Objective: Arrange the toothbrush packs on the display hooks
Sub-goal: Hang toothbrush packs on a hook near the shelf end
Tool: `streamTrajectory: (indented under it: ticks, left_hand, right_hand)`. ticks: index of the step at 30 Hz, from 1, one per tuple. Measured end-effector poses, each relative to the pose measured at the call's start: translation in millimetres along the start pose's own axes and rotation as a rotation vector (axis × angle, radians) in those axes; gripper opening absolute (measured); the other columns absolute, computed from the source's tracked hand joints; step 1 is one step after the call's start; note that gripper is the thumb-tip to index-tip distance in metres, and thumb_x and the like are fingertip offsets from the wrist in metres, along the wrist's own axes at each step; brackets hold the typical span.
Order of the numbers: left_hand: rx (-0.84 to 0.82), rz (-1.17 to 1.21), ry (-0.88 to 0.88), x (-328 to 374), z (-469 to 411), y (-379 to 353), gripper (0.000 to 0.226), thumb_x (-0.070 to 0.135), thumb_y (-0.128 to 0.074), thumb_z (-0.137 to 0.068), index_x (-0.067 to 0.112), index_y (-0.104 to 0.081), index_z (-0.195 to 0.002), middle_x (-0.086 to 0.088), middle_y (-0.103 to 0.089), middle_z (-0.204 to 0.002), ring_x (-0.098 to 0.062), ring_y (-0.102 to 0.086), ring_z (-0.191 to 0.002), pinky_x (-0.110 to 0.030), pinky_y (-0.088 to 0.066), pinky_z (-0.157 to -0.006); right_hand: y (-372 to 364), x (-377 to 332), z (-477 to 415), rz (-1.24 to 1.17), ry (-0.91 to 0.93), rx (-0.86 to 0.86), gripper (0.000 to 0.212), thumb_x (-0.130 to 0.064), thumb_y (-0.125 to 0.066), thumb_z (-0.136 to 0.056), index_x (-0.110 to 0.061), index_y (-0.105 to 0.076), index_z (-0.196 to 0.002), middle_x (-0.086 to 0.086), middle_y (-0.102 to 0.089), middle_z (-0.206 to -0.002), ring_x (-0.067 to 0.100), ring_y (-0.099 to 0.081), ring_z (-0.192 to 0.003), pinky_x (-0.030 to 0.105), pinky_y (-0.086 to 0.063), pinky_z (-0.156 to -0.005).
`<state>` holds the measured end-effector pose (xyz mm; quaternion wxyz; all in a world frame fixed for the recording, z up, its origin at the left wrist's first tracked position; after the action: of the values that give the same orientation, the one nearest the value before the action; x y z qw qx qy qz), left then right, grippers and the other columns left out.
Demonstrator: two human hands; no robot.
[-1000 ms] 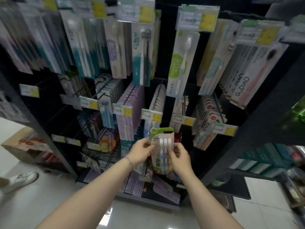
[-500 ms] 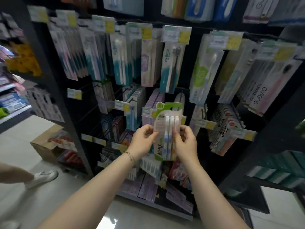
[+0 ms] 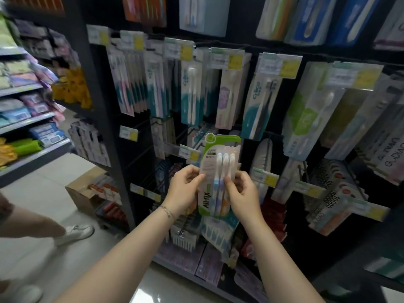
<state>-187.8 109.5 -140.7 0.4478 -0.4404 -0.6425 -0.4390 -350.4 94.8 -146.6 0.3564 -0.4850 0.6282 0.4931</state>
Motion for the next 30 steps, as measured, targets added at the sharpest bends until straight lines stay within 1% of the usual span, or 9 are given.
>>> streamTrajectory:
  ticks: [5,9,13,16,19,23,25,28,30]
  left_hand:
    - [0.048,0.003,-0.015,-4,-32,24,0.013,0.016,-0.056,-0.095,0.006,-0.065,-0.094,0.000,-0.066,-0.079,-0.006,-0.056,-0.057,-0.019,-0.046,-0.055]
    - [0.080,0.006,-0.038,-4,-58,45,0.013,0.020,-0.056,-0.096,0.013,-0.065,-0.091,0.004,-0.067,-0.078,-0.007,-0.058,-0.059,-0.021,-0.047,-0.055]
    - [0.156,-0.019,-0.075,-4,-79,67,0.015,0.022,-0.054,-0.097,0.016,-0.064,-0.088,0.005,-0.065,-0.075,-0.006,-0.058,-0.059,-0.023,-0.048,-0.057]
    - [0.200,-0.061,-0.101,-13,-85,83,0.016,0.024,-0.051,-0.098,0.017,-0.062,-0.089,0.004,-0.064,-0.077,-0.004,-0.058,-0.063,-0.026,-0.049,-0.060]
    - [0.231,-0.110,-0.096,-29,-86,102,0.016,0.026,-0.049,-0.099,0.017,-0.061,-0.092,0.003,-0.063,-0.080,-0.005,-0.057,-0.067,-0.028,-0.050,-0.063]
    - [0.246,-0.108,-0.064,-47,-86,128,0.016,0.025,-0.047,-0.100,0.021,-0.059,-0.090,0.015,-0.064,-0.077,0.002,-0.057,-0.065,-0.020,-0.045,-0.060]
    - [0.237,-0.123,-0.061,-56,-89,142,0.016,0.024,-0.046,-0.100,0.019,-0.059,-0.091,0.019,-0.061,-0.073,0.003,-0.055,-0.064,-0.018,-0.044,-0.060]
    - [0.196,-0.170,-0.074,-69,-94,164,0.017,0.023,-0.045,-0.101,0.019,-0.058,-0.090,0.022,-0.060,-0.070,0.004,-0.053,-0.062,-0.015,-0.042,-0.059]
    - [0.149,-0.192,-0.079,-77,-98,177,0.016,0.023,-0.045,-0.101,0.021,-0.057,-0.091,0.022,-0.060,-0.072,0.004,-0.054,-0.064,-0.014,-0.042,-0.059]
  right_hand:
    - [-30,-6,-38,0.009,0.070,-0.011,0.009,-0.024,-0.057,-0.096,-0.018,-0.062,-0.100,-0.009,-0.066,-0.088,0.000,-0.062,-0.081,0.023,-0.049,-0.071]
    - [-53,-15,-66,-0.028,0.123,-0.027,0.008,-0.028,-0.057,-0.095,-0.021,-0.060,-0.095,-0.006,-0.067,-0.084,0.008,-0.064,-0.080,0.033,-0.054,-0.072]
    - [-78,-29,-89,-0.029,0.169,-0.068,0.010,-0.030,-0.056,-0.096,-0.021,-0.061,-0.096,-0.009,-0.066,-0.082,0.002,-0.063,-0.076,0.023,-0.051,-0.066]
    - [-97,-33,-99,-0.014,0.202,-0.105,0.010,-0.032,-0.056,-0.096,-0.023,-0.060,-0.094,-0.006,-0.066,-0.082,0.005,-0.063,-0.075,0.030,-0.055,-0.067]
    - [-120,-32,-100,0.023,0.221,-0.150,0.010,-0.031,-0.055,-0.096,-0.022,-0.059,-0.092,-0.007,-0.066,-0.079,0.002,-0.063,-0.072,0.026,-0.054,-0.064]
    - [-157,-26,-98,0.070,0.230,-0.175,0.013,-0.032,-0.054,-0.096,-0.022,-0.055,-0.089,-0.005,-0.063,-0.076,0.010,-0.061,-0.070,0.041,-0.053,-0.064]
    - [-175,-23,-97,0.096,0.225,-0.190,0.013,-0.032,-0.053,-0.096,-0.022,-0.054,-0.090,-0.005,-0.062,-0.076,0.010,-0.060,-0.070,0.040,-0.053,-0.064]
    - [-201,-19,-95,0.129,0.219,-0.189,0.011,-0.032,-0.052,-0.097,-0.022,-0.053,-0.092,-0.007,-0.061,-0.081,0.007,-0.059,-0.074,0.033,-0.051,-0.064]
    - [-218,-13,-93,0.126,0.174,-0.176,0.011,-0.032,-0.050,-0.098,-0.022,-0.052,-0.094,-0.006,-0.062,-0.085,0.008,-0.061,-0.077,0.034,-0.052,-0.066]
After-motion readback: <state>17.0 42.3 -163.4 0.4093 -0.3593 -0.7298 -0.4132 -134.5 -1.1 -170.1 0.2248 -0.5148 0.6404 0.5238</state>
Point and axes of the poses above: each hand's wrist, its own z-axis away from the middle knuckle, its own y-axis out of the back of the hand, x = y × z, the point moved 1 cm from there along -z, towards the middle knuckle
